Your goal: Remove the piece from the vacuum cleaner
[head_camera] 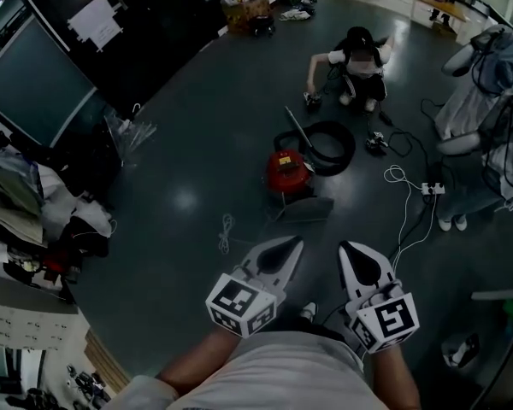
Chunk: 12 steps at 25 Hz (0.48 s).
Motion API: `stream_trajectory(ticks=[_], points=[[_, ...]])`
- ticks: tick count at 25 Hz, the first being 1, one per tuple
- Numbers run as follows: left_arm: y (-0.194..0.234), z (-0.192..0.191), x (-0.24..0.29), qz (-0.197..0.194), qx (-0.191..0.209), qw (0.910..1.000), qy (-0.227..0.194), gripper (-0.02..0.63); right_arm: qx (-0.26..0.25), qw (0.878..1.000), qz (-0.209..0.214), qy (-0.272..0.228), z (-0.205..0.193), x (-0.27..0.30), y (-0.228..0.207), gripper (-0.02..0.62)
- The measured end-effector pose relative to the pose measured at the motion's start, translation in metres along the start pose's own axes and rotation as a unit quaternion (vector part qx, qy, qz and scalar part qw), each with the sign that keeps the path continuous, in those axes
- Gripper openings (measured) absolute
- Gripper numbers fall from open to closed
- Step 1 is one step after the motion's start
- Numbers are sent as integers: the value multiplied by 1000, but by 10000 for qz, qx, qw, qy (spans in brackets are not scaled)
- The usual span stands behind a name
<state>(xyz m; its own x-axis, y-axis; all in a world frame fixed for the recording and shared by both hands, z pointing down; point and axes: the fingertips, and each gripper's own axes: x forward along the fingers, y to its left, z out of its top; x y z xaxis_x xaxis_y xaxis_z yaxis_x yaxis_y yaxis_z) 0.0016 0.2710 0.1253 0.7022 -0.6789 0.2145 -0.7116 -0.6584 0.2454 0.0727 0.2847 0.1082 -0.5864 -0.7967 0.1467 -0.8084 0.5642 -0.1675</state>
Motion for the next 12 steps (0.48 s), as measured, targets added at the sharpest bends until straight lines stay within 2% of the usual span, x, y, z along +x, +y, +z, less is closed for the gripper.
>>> stream_trajectory(ticks=[12], points=[[27, 2, 31, -24, 65, 10000, 56, 6, 55, 9999, -30, 100, -6, 34, -30, 12]])
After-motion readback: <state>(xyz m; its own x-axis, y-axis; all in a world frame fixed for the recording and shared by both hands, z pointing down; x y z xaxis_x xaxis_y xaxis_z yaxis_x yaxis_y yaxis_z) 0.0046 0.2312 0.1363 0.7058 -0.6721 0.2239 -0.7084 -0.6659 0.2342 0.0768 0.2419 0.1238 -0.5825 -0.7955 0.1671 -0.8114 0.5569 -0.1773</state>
